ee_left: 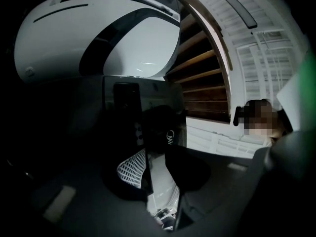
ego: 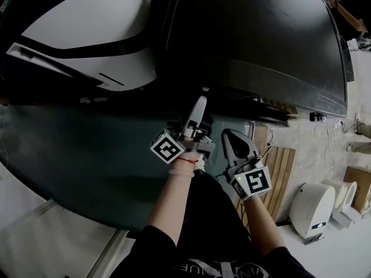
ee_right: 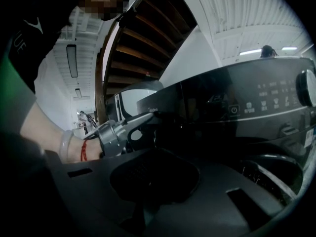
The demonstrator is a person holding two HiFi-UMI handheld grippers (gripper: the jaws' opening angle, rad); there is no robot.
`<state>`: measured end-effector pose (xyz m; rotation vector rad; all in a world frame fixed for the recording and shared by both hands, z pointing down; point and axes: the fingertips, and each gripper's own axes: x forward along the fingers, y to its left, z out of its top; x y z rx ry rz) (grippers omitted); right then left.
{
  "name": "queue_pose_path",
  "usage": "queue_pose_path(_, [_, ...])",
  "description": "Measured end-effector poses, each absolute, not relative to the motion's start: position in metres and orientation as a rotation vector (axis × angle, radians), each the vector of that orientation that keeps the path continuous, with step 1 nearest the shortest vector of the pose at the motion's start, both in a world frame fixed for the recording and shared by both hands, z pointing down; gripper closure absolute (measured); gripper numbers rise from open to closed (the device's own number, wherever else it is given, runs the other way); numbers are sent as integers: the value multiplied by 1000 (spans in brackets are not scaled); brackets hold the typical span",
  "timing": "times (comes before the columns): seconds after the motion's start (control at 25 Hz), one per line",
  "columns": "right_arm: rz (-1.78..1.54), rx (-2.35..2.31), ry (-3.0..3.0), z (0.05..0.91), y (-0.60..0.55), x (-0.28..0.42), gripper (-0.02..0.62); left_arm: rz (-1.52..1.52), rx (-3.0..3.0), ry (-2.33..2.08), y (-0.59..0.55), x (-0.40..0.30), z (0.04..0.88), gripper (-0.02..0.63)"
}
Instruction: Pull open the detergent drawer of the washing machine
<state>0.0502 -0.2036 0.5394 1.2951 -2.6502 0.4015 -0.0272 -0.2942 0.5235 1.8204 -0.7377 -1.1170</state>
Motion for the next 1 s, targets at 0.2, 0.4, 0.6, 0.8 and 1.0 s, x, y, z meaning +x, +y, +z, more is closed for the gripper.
queue_pose_path(0.2, [395,1324,-2655,536,-202,54,583,-1108,1825,-732,-285,-29,526,480])
queue_pose_path(0.4, [391,1347,-2661,530,-199,51,583,-1113,1823,-702,-277,-28,522,482])
queue_pose_path(0.6, [309,1319,-2639,531,-188,48,583,-1082,1829,-722,-267,-30,527,483])
queue_pose_path(0.8, [264,1339,-2643,525,-183,48,583,-1083,1833,-710,-256,-31,525,483])
queue_pose_path(1.0, [320,1362,-2646,518,-176,42,584,-1056,1839,-708,-245,-31,527,483])
